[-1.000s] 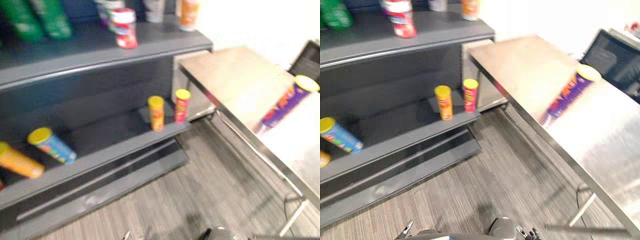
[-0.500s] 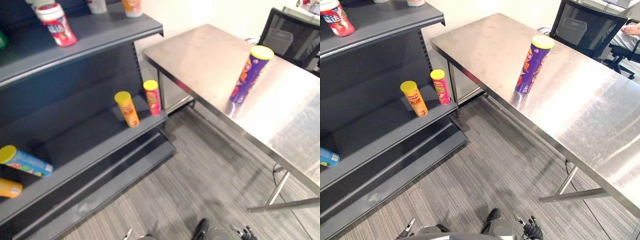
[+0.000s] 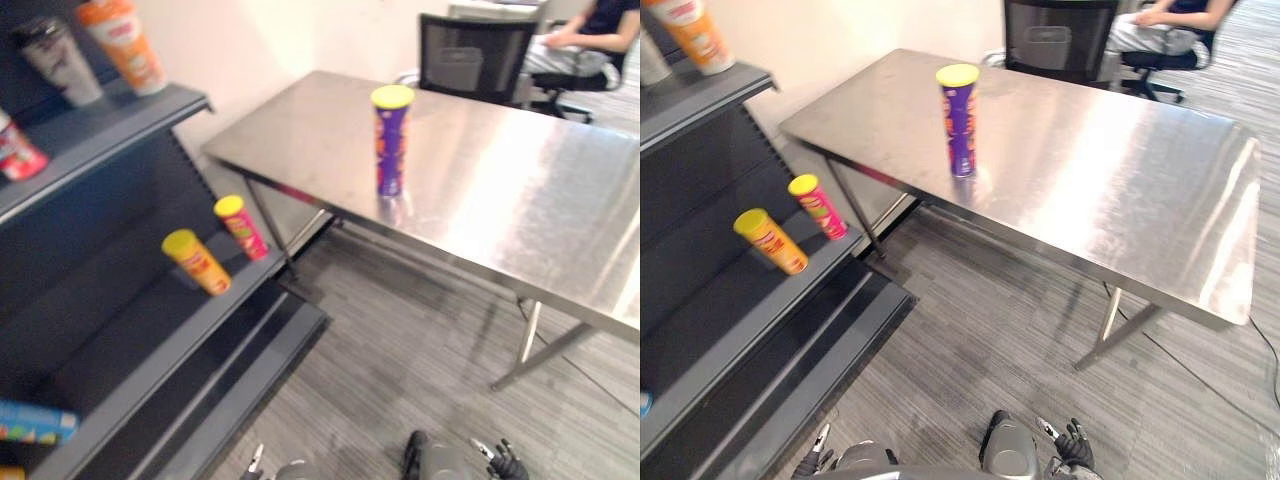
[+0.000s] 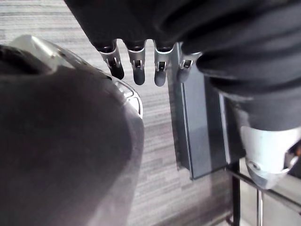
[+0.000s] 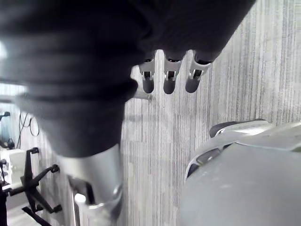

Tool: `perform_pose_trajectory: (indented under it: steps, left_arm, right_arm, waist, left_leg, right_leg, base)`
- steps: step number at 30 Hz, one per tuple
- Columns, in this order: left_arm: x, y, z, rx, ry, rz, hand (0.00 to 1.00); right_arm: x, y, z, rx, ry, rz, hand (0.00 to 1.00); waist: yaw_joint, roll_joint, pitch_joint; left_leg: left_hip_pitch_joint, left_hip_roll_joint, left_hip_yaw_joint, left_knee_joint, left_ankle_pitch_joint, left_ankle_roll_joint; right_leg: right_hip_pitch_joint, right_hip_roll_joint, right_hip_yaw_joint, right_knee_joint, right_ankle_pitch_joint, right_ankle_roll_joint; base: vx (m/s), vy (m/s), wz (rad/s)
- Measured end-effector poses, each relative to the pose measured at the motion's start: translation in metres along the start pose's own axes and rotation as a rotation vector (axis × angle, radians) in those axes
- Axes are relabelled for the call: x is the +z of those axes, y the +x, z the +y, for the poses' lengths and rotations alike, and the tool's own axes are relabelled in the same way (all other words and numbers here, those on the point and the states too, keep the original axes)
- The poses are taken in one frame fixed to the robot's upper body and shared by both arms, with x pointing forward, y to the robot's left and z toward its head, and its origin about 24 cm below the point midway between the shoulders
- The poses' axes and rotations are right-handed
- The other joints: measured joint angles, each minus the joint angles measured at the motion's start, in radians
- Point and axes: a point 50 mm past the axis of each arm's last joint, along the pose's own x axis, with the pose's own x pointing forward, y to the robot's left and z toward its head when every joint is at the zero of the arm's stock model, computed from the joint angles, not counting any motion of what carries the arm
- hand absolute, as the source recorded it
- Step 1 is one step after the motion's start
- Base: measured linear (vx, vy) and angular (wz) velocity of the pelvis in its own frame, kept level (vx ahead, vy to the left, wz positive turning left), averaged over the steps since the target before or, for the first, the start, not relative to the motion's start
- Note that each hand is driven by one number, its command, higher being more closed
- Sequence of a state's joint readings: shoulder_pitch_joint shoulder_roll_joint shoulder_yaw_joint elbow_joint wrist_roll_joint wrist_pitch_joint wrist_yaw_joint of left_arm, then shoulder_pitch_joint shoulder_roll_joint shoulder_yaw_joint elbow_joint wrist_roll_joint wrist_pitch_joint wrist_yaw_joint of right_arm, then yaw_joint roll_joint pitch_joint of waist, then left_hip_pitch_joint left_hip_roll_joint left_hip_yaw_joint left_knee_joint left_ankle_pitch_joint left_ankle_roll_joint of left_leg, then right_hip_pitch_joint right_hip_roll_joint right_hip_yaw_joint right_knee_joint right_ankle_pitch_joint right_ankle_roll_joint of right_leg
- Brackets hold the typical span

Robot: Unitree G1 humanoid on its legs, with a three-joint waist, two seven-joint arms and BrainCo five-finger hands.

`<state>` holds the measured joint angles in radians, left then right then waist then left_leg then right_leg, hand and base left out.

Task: Put the gum and the chips on the shelf.

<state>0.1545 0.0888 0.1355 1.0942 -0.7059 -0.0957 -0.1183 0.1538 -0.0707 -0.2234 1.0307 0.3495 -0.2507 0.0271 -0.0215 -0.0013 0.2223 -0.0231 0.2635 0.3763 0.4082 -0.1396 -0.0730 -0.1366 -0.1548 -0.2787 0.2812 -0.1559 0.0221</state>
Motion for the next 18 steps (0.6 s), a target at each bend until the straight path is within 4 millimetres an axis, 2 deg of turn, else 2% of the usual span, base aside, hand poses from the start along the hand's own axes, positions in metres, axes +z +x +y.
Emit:
perform_pose_trajectory:
  steps: [2, 3, 5, 6, 7, 8, 11, 13, 18]
  left_arm:
    - [-0.002, 0.0, -0.004, -0.006, -0.015, -0.008, 0.0]
    - [-0.004, -0.002, -0.005, -0.012, -0.078, -0.036, 0.0]
    - [0.007, -0.002, 0.002, 0.001, -0.078, -0.078, 0.0]
    - [0.005, -0.001, -0.004, -0.003, -0.08, -0.068, 0.0]
    - [0.001, -0.001, -0.006, 0.004, -0.083, -0.063, 0.0]
    - [-0.001, -0.001, -0.006, 0.01, -0.087, -0.054, 0.0]
    - [-0.007, 0.0, -0.01, 0.017, -0.056, -0.022, 0.0]
    - [-0.008, 0.0, -0.012, 0.012, -0.033, -0.018, 0.0]
    - [-0.007, 0.0, -0.011, 0.013, 0.025, -0.016, 0.0]
  right_arm:
    - [0.002, 0.0, 0.0, 0.007, -0.01, -0.012, 0.0]
    - [0.011, 0.001, -0.002, 0.009, -0.02, -0.044, 0.0]
    - [-0.002, -0.004, 0.002, 0.012, 0.0, -0.011, 0.0]
    - [-0.011, -0.007, 0.005, 0.013, 0.01, 0.013, 0.0]
    - [-0.013, -0.009, -0.001, -0.003, 0.012, 0.014, 0.0]
    - [-0.011, -0.008, -0.001, -0.005, 0.01, 0.009, 0.0]
    - [-0.012, -0.01, -0.008, -0.05, 0.035, 0.004, 0.0]
    - [-0.015, -0.011, -0.011, -0.078, 0.052, 0.01, 0.0]
    - [-0.021, -0.012, -0.013, -0.124, 0.063, 0.029, 0.0]
  waist:
    - [0.002, 0.016, -0.009]
    - [0.025, 0.038, -0.025]
    - [0.024, -0.031, -0.044]
    - [0.023, -0.042, -0.05]
    - [0.028, -0.024, -0.07]
    - [0.027, -0.021, -0.073]
    - [0.012, 0.01, -0.091]
    - [0.011, 0.018, -0.097]
    - [0.004, 0.015, -0.104]
  left_leg:
    - [-0.007, -0.015, -0.054, -0.103, 0.011, 0.029]
    - [-0.024, -0.013, -0.092, -0.136, -0.034, -0.048]
    - [-0.016, -0.053, -0.079, -0.103, -0.056, -0.063]
    - [-0.011, -0.049, -0.104, -0.07, -0.077, -0.054]
    - [-0.008, -0.061, -0.133, -0.08, -0.072, -0.053]
    - [0.0, -0.065, -0.144, -0.091, -0.074, -0.056]
    - [0.028, -0.08, -0.117, -0.119, -0.08, -0.056]
    - [0.044, -0.088, -0.113, -0.14, -0.079, -0.055]
    - [0.084, -0.106, -0.098, -0.201, -0.074, -0.047]
  right_leg:
    - [-0.001, 0.042, 0.036, -0.039, 0.012, 0.016]
    - [-0.108, 0.032, 0.078, 0.275, -0.051, -0.008]
    - [-0.089, -0.007, 0.142, 0.282, -0.146, 0.016]
    - [-0.078, 0.0, 0.151, 0.275, -0.154, 0.026]
    - [-0.076, 0.012, 0.173, 0.256, -0.145, 0.038]
    - [-0.073, 0.014, 0.179, 0.247, -0.139, 0.044]
    - [-0.048, 0.013, 0.199, 0.181, -0.095, 0.063]
    - [-0.026, 0.013, 0.202, 0.132, -0.069, 0.074]
    - [0.032, 0.012, 0.2, 0.017, -0.011, 0.096]
  base:
    - [0.0, 0.081, -0.99]
    - [0.05, 0.118, -0.99]
    - [0.11, 0.041, -0.46]
    - [0.13, 0.006, -0.29]
    - [0.12, 0.038, -0.39]
    - [0.12, 0.068, -0.45]
    - [0.15, 0.125, -0.23]
    - [0.11, 0.128, -0.13]
    - [0.06, 0.103, -0.08]
